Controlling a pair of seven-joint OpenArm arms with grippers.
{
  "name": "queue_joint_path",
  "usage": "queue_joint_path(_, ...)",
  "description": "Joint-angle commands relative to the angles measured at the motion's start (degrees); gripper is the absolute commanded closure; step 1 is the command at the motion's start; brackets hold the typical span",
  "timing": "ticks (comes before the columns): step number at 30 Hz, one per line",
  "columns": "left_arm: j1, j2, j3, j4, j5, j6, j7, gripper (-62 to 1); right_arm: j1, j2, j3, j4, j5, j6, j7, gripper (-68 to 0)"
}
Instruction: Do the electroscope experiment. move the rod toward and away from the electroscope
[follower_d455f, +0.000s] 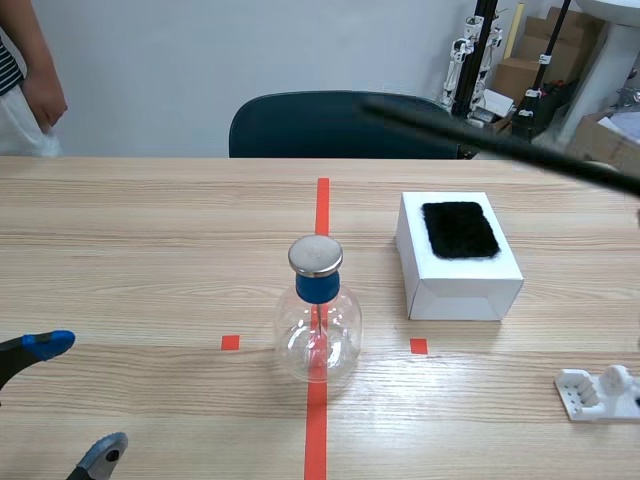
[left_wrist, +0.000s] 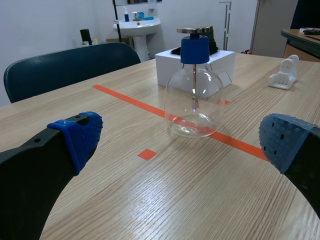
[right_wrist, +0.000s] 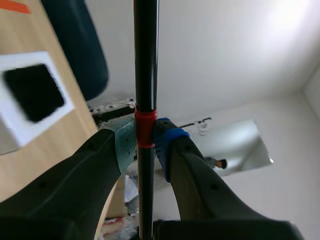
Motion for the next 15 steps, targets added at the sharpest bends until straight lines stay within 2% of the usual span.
queue_joint_path(1, -0.02, -0.48, -0.48, 0.81, -0.39, 0.11, -1.01, -62.3, -1.33, 0.24, -0.02, 0.63, 0.07, -3.34, 0.7, 0.1)
queue_joint_path(15, -0.02, -0.48, -0.48, 0.81, -0.39, 0.11, -0.98, -62.3, -8.26, -7.13, 0.09, 0.66, -2.36, -3.34, 5.22, 0.1)
